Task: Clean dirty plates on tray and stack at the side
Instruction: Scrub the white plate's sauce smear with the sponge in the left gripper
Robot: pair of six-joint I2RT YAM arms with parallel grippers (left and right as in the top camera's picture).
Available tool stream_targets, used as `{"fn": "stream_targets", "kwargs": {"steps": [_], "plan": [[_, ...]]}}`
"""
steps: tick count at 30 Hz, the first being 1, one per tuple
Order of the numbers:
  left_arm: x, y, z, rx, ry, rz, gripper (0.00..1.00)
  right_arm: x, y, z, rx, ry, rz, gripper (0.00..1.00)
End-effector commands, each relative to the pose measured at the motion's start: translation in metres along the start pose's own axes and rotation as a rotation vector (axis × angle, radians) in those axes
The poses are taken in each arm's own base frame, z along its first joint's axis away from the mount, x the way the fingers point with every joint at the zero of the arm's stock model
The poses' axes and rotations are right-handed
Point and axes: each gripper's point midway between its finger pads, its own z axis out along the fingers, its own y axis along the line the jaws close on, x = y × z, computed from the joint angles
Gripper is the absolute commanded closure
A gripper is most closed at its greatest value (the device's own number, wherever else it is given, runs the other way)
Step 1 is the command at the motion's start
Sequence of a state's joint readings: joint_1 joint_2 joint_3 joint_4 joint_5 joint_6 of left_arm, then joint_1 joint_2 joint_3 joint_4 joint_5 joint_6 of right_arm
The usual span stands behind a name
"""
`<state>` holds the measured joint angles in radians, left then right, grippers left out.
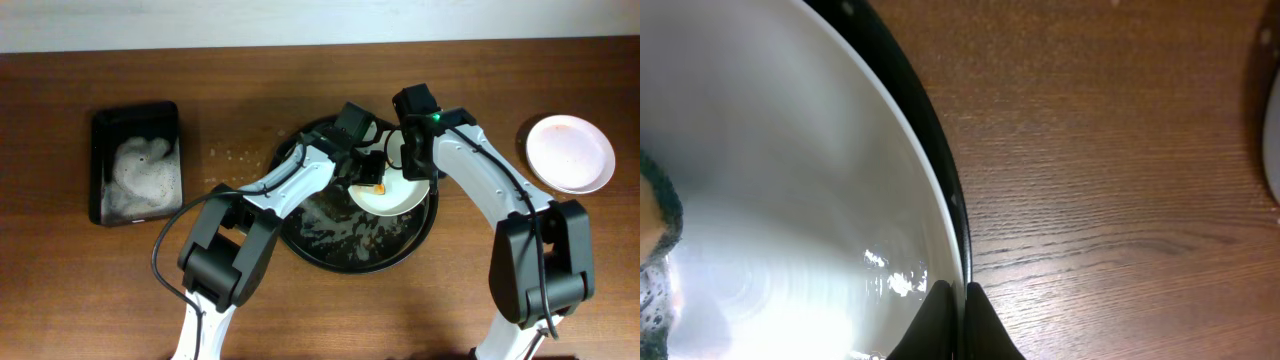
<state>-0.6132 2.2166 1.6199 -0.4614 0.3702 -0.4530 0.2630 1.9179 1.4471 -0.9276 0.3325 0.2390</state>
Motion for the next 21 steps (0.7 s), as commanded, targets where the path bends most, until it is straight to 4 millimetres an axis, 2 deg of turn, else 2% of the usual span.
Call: {"fn": "stream_targets", "kwargs": {"steps": [1,5,10,16,21], "plan": [[0.024,0.033,0.029,-0.135,0.065,0.012,1.0,-0.008,0.002,-0.011,0.032,-0.044,-0.011,0.96],[0.016,0.062,0.02,-0.245,0.039,0.0,1.0,-0.008,0.007,-0.017,0.074,-0.064,-0.05,0.96],[0.026,0.1,0.006,-0.412,0.071,-0.033,1.0,-0.007,0.012,-0.018,0.07,-0.067,-0.06,0.96],[0.026,0.113,-0.006,-0.473,0.089,-0.052,1.0,-0.006,0.012,-0.018,0.071,-0.064,-0.059,0.96],[-0.002,0.106,-0.045,-0.52,0.058,-0.065,1.0,-0.005,0.011,-0.018,0.073,-0.058,-0.06,0.96]]}}
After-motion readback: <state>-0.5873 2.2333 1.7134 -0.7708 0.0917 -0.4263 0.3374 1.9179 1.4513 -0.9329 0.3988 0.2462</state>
